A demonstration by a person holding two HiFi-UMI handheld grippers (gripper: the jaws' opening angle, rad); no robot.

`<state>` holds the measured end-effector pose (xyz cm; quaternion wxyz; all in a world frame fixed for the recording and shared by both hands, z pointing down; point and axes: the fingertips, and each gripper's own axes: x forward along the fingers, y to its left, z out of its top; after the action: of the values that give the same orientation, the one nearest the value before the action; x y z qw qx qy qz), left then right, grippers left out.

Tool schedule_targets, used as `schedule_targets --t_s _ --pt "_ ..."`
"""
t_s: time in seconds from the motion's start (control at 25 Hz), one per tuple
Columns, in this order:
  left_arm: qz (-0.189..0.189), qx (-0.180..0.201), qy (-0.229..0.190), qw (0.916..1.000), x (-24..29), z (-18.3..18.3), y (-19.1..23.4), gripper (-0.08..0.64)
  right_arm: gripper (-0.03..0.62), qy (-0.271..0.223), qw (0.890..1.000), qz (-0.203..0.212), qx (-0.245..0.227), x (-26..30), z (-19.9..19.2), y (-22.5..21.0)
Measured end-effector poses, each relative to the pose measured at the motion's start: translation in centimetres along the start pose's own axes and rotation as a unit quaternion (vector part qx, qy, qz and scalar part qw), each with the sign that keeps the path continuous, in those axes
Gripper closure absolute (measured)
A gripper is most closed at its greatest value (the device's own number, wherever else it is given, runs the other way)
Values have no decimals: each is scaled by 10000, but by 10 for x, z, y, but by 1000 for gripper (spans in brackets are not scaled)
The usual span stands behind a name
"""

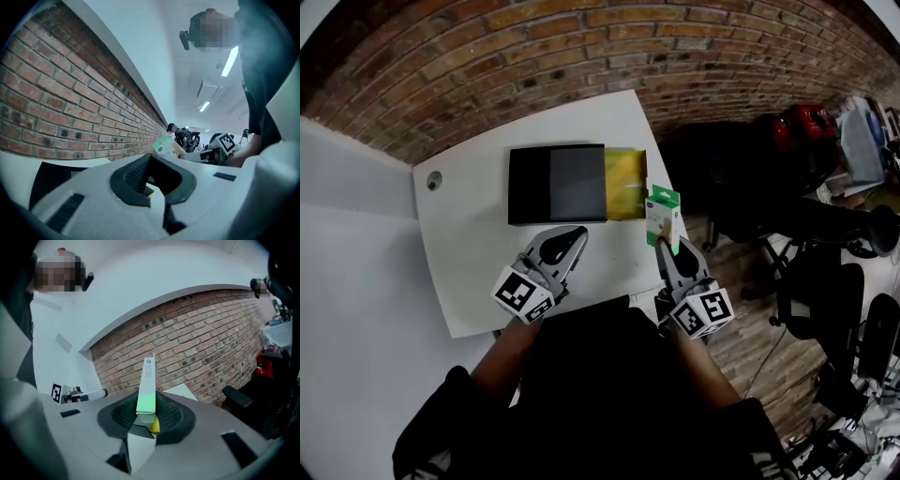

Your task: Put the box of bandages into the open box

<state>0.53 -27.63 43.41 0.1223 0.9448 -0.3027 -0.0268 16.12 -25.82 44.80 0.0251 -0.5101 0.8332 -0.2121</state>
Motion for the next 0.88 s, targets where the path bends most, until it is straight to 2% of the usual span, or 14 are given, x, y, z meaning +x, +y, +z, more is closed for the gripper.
schedule_targets --t_s 0.36,0.52,0.88 --pt "-319 -450 -51 9985 8 -13 17 545 500 -317 9948 -296 920 47 3 -17" --pt "-333 -533 -25 9980 8 -20 20 545 500 -251 9904 -362 1312 63 -6 -28" --pt "-164 -544 -22 9984 1 -26 30 545 500 106 9879 -374 1501 92 -28 -39"
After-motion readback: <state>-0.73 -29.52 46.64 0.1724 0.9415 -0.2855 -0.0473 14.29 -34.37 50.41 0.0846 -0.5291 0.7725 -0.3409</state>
